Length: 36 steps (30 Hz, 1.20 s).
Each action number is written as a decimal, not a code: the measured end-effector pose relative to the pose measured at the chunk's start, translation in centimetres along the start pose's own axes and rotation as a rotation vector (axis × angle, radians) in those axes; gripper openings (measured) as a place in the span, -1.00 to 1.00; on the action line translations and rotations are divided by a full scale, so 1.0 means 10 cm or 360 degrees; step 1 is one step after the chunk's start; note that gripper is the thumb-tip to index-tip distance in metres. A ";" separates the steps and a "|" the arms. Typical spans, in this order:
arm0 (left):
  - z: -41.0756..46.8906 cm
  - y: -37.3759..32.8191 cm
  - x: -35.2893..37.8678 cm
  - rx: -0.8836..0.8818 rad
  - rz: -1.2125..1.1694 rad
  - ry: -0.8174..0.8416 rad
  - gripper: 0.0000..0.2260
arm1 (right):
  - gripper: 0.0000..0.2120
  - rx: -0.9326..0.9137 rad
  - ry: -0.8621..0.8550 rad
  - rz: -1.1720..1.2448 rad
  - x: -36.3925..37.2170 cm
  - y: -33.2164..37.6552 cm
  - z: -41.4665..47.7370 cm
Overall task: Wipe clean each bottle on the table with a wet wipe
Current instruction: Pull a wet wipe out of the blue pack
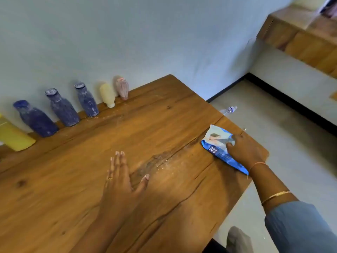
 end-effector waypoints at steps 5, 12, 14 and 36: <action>0.19 0.02 0.22 0.0031 -0.0055 0.0026 -0.15 | -0.61 0.0069 0.0363 0.0080 0.33 -0.10 0.15; 0.34 0.07 0.55 0.0161 -0.0163 -0.0066 -0.19 | -0.60 -0.0248 0.0410 0.0060 0.52 0.36 0.08; 0.39 0.07 0.62 0.0199 -0.0212 -0.0101 -0.20 | -0.66 -0.0391 0.0493 0.0251 0.53 0.51 0.02; 0.01 -0.32 0.81 0.0446 -0.0262 -0.0426 -0.39 | -0.74 -0.0923 0.0460 0.1260 0.48 0.72 -0.51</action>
Point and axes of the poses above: each hand's wrist, its own z-axis towards the middle knuckle, its own x-axis out of the palm, y = z × x, the point moved 5 cm from there along z, towards the middle knuckle, and after that the axes turned 15 degrees about y, right-handed, at the moved point
